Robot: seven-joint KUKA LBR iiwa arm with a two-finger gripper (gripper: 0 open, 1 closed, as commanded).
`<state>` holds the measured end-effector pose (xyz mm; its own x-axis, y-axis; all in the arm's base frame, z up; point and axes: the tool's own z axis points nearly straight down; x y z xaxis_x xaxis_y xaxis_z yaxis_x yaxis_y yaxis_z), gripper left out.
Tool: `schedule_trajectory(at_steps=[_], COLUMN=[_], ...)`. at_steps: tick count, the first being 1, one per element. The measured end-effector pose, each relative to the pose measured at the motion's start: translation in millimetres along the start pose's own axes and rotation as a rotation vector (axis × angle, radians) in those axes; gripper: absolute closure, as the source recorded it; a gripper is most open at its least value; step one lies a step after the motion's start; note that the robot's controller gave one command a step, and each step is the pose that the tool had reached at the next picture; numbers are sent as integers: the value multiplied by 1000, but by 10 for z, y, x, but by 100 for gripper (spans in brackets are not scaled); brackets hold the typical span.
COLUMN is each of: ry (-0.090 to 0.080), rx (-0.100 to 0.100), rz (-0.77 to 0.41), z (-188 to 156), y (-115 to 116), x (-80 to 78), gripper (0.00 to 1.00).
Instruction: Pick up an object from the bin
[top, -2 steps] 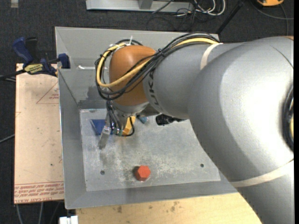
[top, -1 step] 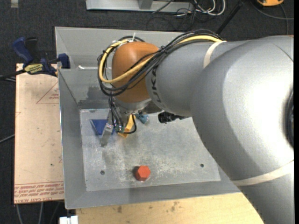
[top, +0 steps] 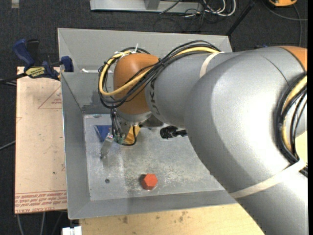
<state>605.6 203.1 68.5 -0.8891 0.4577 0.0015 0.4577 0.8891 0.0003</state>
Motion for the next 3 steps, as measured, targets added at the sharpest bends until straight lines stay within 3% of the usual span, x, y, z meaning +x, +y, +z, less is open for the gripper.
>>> schedule_trajectory(at_steps=[1,2,3], ry=[0,-3,-3], rx=[0,-4,-3], rz=[274,273,270], z=[-12,-28,-317], y=[-135,-123,-114], x=[-51,-56,-62], gripper=[0,100,100])
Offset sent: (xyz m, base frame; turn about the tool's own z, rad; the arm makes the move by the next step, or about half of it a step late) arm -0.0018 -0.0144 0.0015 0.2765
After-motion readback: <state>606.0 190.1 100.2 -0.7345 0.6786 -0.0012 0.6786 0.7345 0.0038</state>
